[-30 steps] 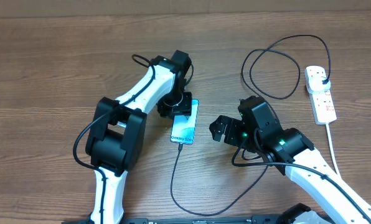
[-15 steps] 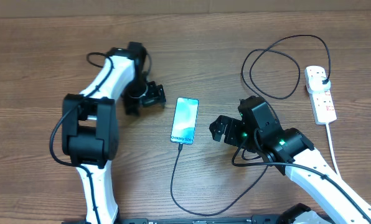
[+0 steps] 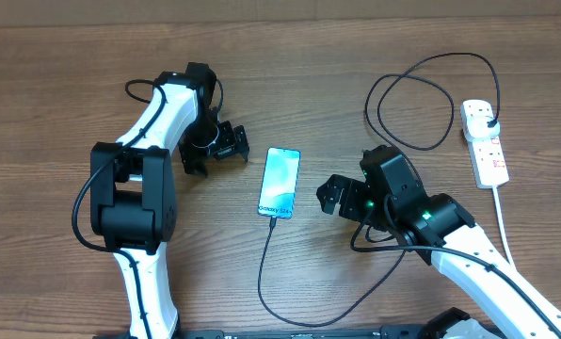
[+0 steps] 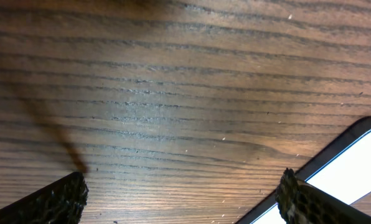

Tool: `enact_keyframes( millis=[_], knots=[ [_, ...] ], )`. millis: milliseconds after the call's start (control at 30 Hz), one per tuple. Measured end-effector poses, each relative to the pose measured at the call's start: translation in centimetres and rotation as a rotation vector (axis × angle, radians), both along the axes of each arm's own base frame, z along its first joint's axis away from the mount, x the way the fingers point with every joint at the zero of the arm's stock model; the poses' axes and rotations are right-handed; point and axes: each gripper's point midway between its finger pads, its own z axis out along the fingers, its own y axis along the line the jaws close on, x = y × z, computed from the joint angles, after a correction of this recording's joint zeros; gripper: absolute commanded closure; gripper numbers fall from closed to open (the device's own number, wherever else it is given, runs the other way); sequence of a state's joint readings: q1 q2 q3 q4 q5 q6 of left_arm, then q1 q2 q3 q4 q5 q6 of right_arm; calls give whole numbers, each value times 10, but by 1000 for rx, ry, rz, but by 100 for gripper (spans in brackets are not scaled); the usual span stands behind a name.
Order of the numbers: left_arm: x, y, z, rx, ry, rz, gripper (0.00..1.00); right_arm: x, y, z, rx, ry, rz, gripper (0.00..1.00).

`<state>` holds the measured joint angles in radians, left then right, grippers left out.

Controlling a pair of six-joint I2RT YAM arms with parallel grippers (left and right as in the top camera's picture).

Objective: Plug charger to phone and switch on socket
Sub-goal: 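Open the left gripper and lift it away up-left from the phone, then move the right gripper over to the white power strip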

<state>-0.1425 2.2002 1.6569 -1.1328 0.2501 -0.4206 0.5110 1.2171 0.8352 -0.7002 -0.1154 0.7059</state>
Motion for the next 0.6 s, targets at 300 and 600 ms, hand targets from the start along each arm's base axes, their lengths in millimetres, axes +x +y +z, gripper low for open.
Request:
enact_keyframes(
  millis=[300, 600],
  knots=[
    [17, -2, -1, -10, -70, 0, 0, 0, 1, 0, 3, 1, 1, 96],
    [25, -4, -1, -15, -105, 0, 0, 4, -34, 47, -73, 74, -54, 28]
  ],
)
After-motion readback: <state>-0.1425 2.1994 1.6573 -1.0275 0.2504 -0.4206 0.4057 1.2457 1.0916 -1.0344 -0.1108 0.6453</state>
